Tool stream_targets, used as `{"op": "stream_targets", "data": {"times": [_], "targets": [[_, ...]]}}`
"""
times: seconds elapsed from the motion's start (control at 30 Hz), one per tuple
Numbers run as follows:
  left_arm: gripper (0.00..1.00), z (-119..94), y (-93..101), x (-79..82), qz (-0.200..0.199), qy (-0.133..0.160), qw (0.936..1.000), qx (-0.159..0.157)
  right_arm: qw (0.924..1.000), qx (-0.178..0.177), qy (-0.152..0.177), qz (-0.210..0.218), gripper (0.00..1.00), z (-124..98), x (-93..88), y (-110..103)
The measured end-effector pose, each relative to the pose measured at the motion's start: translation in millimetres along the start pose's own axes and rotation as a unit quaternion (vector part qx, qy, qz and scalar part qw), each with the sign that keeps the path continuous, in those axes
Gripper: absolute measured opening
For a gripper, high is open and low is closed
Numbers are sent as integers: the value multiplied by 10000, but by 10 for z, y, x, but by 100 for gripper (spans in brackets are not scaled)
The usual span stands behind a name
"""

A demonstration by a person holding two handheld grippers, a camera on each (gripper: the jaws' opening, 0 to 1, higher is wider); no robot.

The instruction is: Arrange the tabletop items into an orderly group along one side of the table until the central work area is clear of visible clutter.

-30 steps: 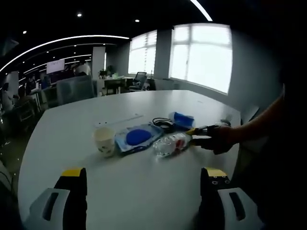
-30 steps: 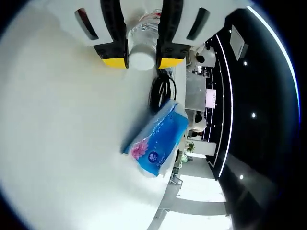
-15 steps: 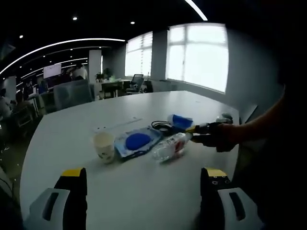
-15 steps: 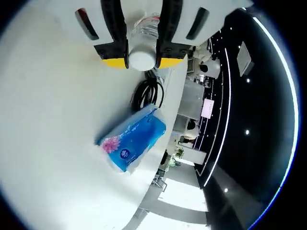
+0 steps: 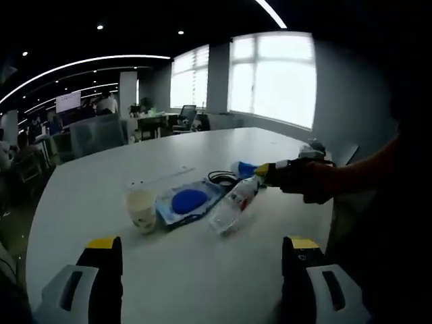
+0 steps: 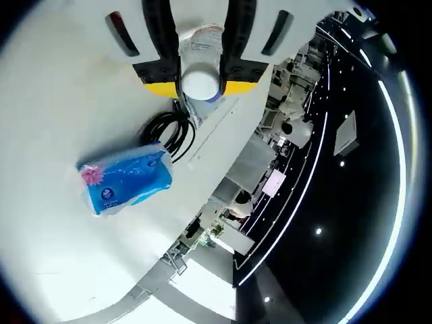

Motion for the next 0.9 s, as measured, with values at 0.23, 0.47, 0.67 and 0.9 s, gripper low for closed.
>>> {"op": "stream_targets", "data": {"times": [0.23,0.47,0.67,0.9], "targets": [[97,-18,-5,13,15,20,10000,-7,9929,516,-169,-1060,17,55,-37,-308],[97,-44,-16,17,24,46,10000,33,9694,1147,-371,-2137,17,101,-130,-699],[97,-67,-25,25,40,96,9999,96,9499,1484,-511,-2701,17,90,-282,-913],[97,-106,-55,18,19,119,9998,157,9044,2027,-644,-3699,17,47,-458,-1202]]}}
Point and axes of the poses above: the point that each gripper's makers call its tool centre point, and the gripper's own axes: z roughly forward along the fingers, y roughly to its right, x roughly out of its top, the point moved 7 cm from there along -z, roughly backward along the fingers, and after that the axes turned 11 degrees about y, right-handed, at the moved point
